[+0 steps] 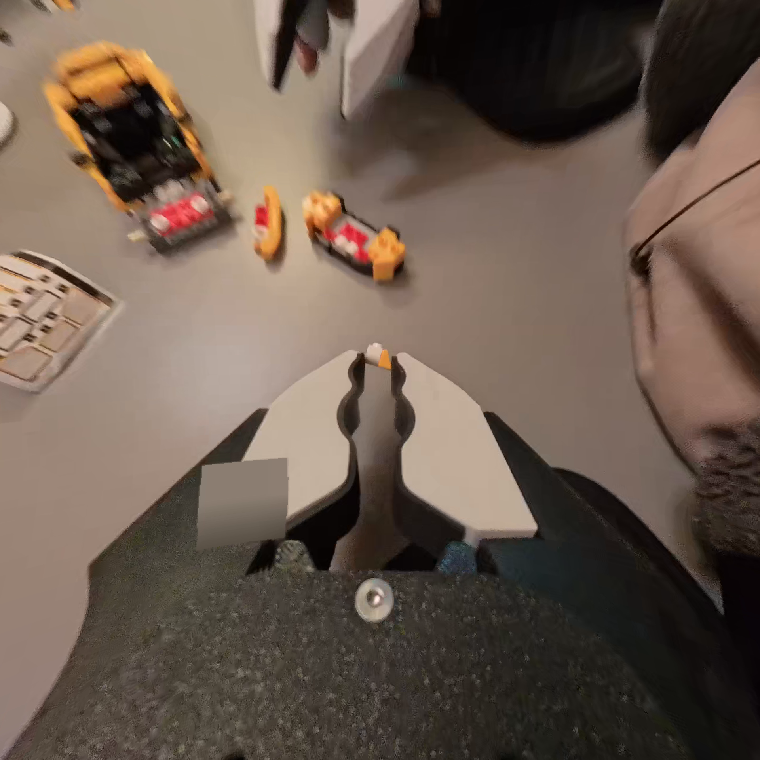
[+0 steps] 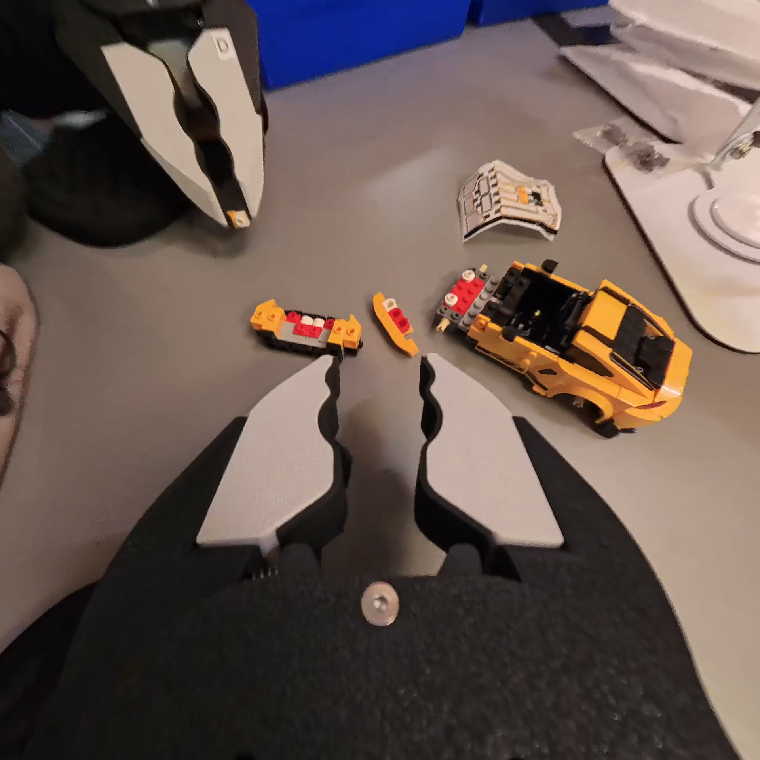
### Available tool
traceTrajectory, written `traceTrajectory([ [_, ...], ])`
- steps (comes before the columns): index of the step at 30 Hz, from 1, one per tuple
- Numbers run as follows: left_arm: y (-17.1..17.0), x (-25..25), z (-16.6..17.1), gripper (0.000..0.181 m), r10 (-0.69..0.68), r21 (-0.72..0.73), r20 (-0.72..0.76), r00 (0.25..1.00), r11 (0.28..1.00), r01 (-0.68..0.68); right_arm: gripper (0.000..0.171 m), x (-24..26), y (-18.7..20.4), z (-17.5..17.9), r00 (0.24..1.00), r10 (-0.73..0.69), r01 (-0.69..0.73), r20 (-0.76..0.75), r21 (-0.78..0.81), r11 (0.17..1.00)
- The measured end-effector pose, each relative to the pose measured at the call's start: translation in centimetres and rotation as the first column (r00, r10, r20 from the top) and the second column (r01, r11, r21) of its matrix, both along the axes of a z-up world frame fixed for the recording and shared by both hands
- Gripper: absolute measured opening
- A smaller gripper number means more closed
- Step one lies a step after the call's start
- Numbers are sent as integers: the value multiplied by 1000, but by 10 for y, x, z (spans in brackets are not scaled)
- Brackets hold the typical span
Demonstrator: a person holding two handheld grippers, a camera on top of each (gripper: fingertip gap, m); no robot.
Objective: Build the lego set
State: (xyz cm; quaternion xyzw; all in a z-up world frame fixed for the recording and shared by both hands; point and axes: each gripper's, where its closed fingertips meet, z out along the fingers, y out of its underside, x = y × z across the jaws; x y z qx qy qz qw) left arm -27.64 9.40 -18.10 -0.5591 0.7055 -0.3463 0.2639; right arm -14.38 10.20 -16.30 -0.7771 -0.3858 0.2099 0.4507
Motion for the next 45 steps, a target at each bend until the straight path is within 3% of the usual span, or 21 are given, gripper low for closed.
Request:
traceTrajectory([
  [4,6,12,44,12,30,-157,251,968,988,10,36,3,-2,19,986,-13,8,-168,-25,1000],
  [7,6,19,61,12,21,-197,341,940,979,50,36,4,-1,21,981,-21,15,-193,-29,999],
  [23,3,38,89,12,-6,-320,498,867,928,191,36,-1,-3,14,986,-6,-1,-169,-40,999],
  [28,3,46,78,12,-30,-310,460,887,931,192,35,-2,-4,12,987,-2,-6,-159,-49,999],
  [36,5,68,27,12,-120,-165,230,966,973,160,31,-3,-5,5,990,5,-16,-139,-83,996],
  [45,12,76,-3,12,-156,-91,88,984,982,164,30,-4,-5,2,991,13,-26,-131,-103,994],
])
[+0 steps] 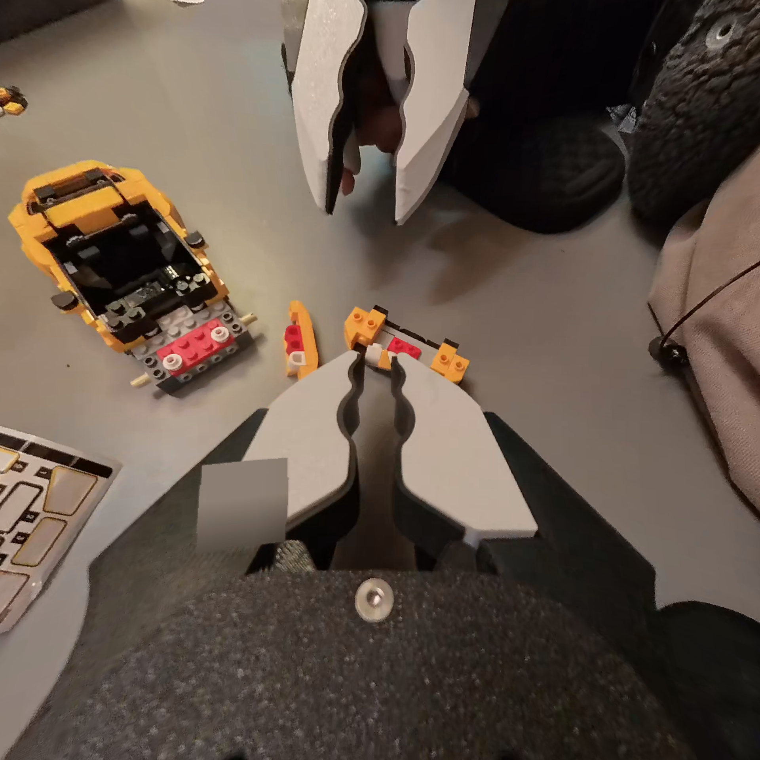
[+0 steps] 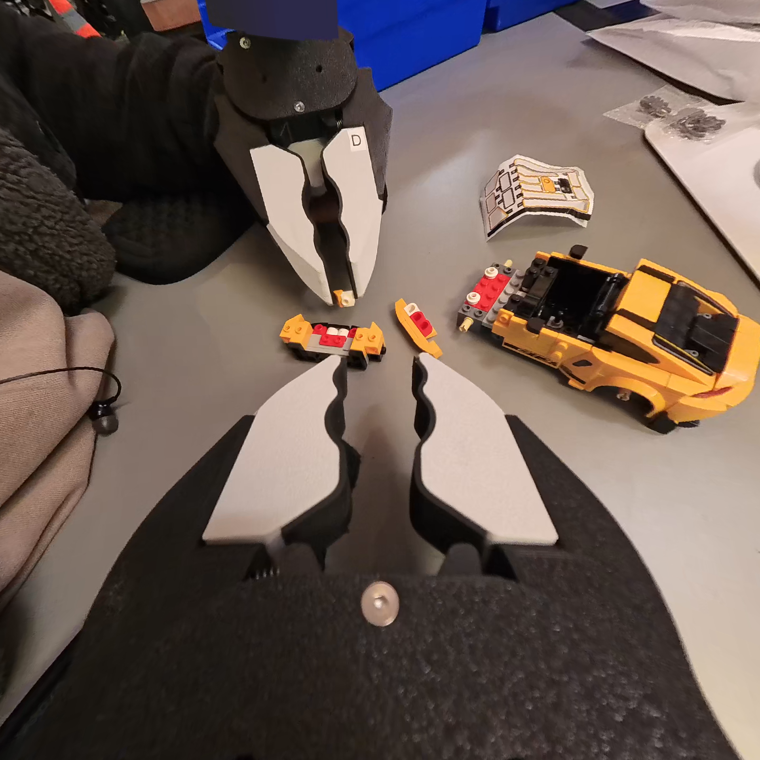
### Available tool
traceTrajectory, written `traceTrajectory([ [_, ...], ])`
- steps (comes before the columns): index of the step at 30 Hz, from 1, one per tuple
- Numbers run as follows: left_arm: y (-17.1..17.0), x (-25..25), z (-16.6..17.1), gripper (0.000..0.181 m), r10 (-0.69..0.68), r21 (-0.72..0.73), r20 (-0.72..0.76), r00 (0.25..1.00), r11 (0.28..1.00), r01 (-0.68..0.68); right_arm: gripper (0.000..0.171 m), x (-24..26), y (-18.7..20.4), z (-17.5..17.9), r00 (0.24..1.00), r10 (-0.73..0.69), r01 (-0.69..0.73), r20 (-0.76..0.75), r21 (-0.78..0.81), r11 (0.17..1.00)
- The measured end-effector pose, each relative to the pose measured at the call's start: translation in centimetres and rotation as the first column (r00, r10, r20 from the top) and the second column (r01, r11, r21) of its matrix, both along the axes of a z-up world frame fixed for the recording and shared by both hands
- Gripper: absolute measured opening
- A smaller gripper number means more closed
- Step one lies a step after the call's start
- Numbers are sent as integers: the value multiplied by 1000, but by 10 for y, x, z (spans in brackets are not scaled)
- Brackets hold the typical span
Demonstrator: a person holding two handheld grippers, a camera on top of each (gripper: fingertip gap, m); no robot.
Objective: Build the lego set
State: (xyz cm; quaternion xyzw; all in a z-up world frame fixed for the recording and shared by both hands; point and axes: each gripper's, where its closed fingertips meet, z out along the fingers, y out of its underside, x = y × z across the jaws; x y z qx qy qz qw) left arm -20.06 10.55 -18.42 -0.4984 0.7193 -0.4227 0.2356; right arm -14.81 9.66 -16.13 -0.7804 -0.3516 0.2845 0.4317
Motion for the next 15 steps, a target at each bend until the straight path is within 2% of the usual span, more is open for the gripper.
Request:
traceTrajectory([
  [15,-1,-5,-10,12,-10,40,-50,999,999,12,29,-3,0,-9,999,12,-11,41,-31,999],
])
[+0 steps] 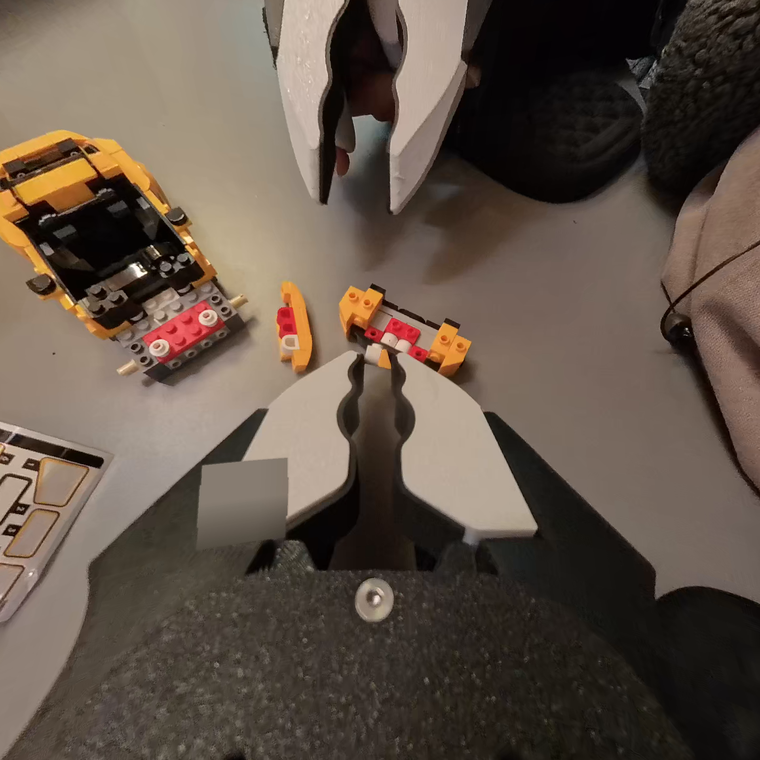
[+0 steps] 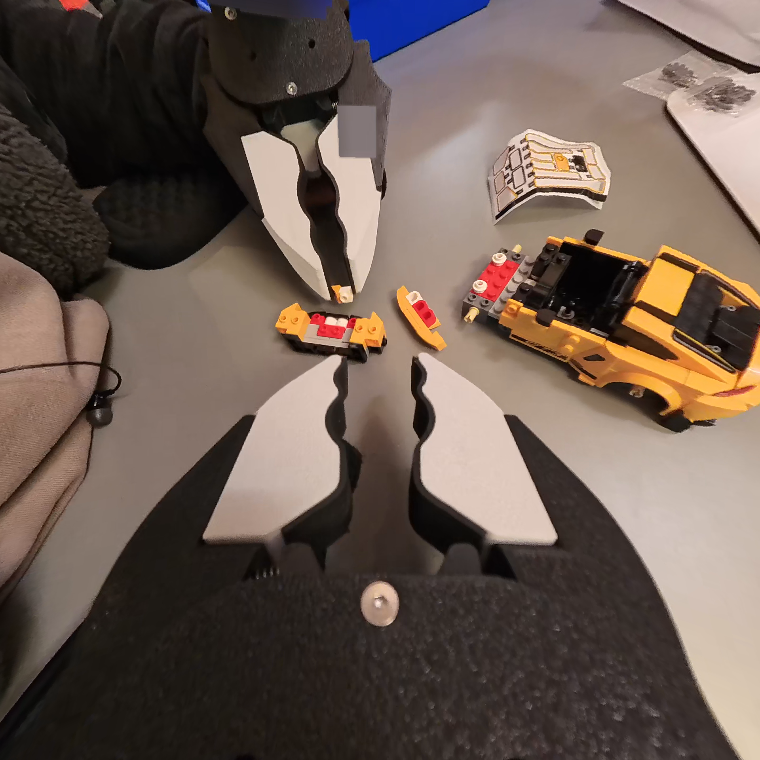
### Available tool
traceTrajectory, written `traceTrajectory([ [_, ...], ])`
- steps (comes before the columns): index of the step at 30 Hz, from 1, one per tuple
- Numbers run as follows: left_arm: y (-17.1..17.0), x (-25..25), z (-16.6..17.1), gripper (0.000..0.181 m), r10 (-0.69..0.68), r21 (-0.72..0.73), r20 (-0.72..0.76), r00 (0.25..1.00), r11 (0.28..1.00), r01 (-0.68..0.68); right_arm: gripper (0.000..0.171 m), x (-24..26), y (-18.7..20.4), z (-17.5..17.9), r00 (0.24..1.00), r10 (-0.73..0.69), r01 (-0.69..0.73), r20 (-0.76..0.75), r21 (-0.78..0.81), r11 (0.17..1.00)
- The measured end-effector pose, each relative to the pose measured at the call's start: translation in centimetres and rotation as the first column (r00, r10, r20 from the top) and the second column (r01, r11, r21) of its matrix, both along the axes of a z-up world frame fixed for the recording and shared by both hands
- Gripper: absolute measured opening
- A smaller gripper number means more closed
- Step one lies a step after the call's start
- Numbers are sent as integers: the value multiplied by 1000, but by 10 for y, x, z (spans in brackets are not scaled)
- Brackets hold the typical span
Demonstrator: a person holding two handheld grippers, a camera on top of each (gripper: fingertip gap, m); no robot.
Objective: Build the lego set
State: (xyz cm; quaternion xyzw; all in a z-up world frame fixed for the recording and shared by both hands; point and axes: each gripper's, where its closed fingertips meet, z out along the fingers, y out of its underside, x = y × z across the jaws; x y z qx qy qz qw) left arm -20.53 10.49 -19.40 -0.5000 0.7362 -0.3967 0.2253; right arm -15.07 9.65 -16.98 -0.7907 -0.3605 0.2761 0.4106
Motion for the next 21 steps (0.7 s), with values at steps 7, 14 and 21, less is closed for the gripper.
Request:
traceTrajectory([
  [7,6,1,7,12,39,-38,37,999,999,-38,29,-4,5,-4,1000,-5,5,3,-17,1000],
  [14,11,0,6,12,73,-45,21,997,996,-72,29,-18,5,-13,998,24,-22,65,-32,999],
  [21,7,-3,-2,13,56,1,-10,998,998,-56,31,-32,11,-26,990,34,-28,139,-47,999],
])
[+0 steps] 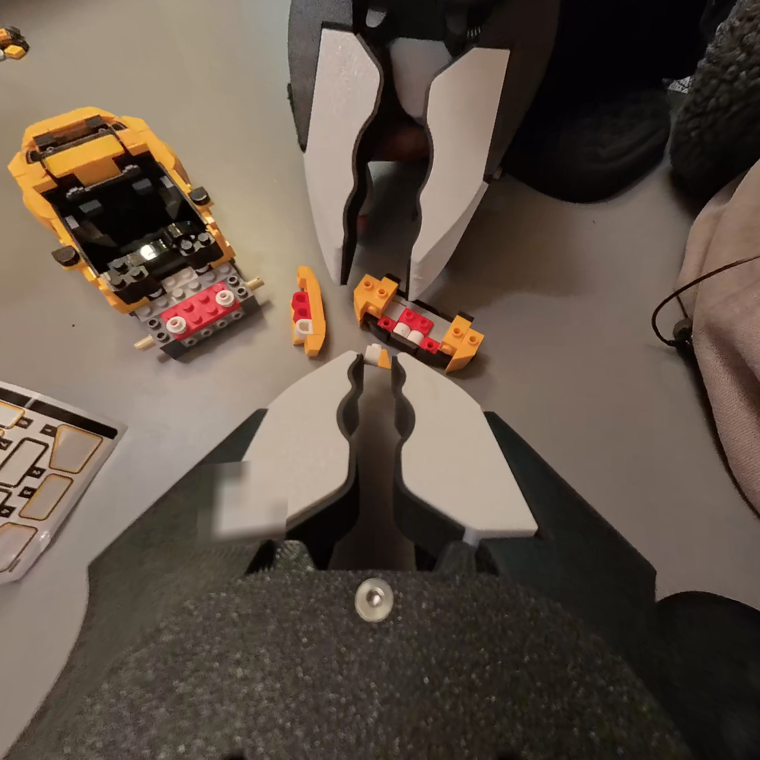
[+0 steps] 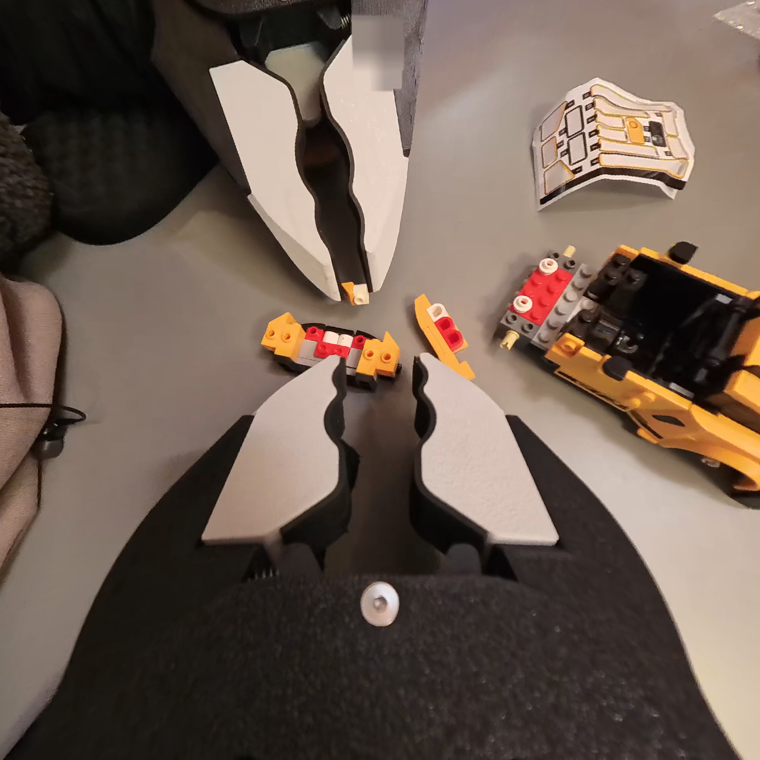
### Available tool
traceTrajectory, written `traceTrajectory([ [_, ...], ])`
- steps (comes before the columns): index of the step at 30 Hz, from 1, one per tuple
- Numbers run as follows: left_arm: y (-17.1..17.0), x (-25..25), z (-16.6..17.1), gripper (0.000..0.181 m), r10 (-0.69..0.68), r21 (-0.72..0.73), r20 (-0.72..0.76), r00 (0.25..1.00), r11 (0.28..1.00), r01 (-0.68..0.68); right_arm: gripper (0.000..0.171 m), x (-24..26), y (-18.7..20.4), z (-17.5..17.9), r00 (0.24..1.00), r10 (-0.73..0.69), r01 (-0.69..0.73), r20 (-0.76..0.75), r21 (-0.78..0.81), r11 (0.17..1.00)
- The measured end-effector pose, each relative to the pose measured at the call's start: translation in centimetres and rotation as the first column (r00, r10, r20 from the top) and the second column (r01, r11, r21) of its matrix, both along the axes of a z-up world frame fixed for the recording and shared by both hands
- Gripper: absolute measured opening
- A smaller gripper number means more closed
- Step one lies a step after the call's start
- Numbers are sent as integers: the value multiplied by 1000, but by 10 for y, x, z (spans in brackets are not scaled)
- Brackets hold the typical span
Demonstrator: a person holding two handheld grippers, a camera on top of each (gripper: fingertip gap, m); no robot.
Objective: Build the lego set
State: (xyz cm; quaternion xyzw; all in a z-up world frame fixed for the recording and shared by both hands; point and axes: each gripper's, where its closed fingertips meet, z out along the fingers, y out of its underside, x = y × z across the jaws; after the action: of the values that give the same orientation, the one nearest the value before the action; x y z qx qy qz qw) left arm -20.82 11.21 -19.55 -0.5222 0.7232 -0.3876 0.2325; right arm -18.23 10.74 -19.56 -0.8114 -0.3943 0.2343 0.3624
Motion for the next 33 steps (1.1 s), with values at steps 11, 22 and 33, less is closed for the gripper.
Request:
traceTrajectory([
  [11,-3,-1,-1,24,-18,9,-2,1000,1000,18,24,4,-1,3,999,-8,9,-43,13,1000],
  [22,9,-20,-13,22,-21,160,-97,995,986,36,24,13,4,4,998,-66,65,5,88,994],
  [33,-4,-2,47,12,38,-168,184,982,986,-7,24,2,3,36,999,-18,25,-27,290,957],
])
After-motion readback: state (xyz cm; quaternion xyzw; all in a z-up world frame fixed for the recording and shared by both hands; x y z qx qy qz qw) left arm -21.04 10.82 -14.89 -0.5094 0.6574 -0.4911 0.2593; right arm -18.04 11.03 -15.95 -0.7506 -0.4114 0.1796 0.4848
